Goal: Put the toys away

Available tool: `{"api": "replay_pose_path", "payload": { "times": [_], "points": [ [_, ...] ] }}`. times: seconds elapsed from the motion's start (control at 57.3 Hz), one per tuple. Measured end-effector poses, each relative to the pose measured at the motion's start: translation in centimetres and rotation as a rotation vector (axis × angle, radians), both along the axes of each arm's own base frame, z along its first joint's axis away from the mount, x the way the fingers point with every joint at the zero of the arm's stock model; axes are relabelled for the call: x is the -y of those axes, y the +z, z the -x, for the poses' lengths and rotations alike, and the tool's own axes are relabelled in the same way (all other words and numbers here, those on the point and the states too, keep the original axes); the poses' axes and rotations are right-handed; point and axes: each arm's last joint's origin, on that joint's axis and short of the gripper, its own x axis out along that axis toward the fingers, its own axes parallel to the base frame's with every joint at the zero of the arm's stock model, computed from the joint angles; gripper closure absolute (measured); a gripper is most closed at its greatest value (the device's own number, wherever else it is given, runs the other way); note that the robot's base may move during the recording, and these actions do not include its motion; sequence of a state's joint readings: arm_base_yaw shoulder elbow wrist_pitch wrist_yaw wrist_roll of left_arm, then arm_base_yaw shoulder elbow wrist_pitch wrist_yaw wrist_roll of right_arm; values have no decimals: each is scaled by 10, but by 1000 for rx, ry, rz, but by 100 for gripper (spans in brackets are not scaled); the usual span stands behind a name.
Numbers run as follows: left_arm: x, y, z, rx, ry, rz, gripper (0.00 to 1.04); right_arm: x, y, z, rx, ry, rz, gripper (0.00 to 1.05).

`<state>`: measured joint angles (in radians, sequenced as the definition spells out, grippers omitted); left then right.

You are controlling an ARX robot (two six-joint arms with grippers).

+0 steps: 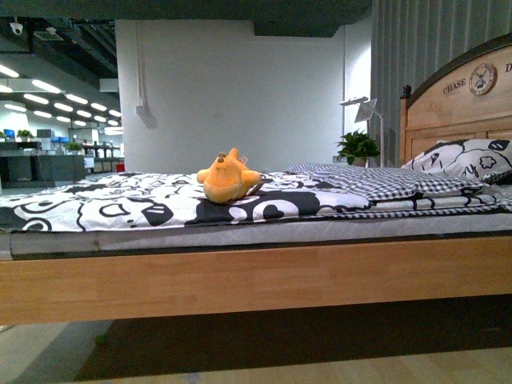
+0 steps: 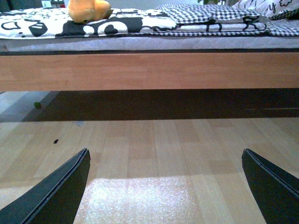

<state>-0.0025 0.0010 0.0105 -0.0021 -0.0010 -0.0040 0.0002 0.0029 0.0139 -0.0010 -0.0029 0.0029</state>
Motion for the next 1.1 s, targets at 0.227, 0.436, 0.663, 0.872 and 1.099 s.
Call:
{"api": "replay_pose_path", "payload": {
  "times": [0.227,0.436,0.663,0.872,1.099],
  "points": [
    [0,0,0,0,0,0,6,0,0,0,0,0,0,7],
    [0,0,0,0,0,0,6,0,0,0,0,-2,0,7],
    [0,0,0,0,0,0,6,0,0,0,0,-2,0,7],
    [0,0,0,0,0,0,6,0,0,0,0,-2,0,7],
    [0,0,0,0,0,0,6,0,0,0,0,-2,0,7]
  ]
}}
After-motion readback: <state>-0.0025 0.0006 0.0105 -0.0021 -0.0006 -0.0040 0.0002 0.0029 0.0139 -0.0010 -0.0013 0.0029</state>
